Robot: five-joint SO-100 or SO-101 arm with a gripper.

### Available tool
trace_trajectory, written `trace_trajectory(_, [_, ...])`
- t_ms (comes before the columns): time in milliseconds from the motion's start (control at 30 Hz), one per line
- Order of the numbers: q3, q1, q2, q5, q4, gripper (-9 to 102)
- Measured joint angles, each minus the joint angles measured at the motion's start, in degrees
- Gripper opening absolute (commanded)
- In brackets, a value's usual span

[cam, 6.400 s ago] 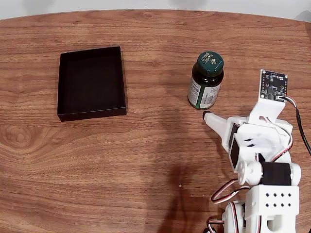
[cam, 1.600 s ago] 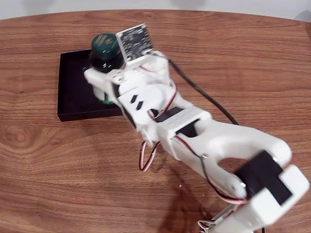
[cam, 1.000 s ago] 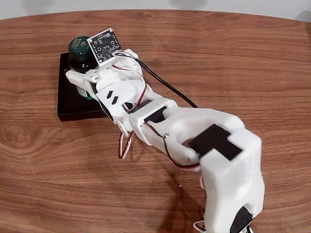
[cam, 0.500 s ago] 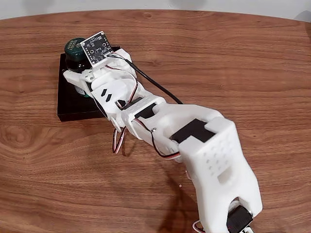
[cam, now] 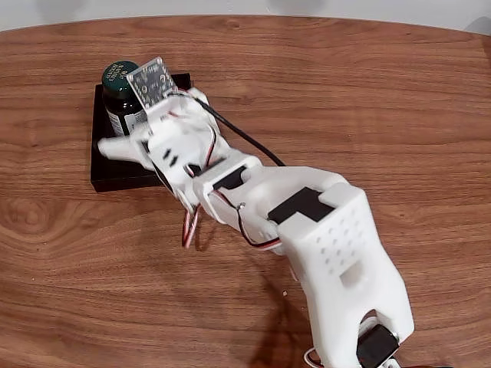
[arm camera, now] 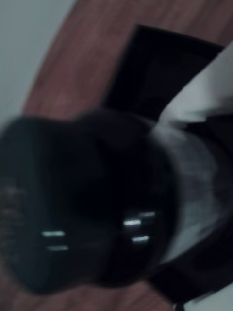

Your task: Pick up the pill bottle and place it in the black box.

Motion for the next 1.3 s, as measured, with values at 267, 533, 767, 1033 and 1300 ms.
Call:
trace_trajectory(267, [4.8,1.0,7.8,-1.5,3.0,44])
trace_trajectory(533, [11.6,0.9,21.3,-2.1,7.4,43])
trace_trajectory(767, [18.8,2.6,35.6,-3.4,14.6,41])
trace_trajectory(1033, [28.9,5.3,55.5,-3.6,25.5,37])
trace_trajectory(1300, [39.2,8.5,75.5,-3.3,36.3,29])
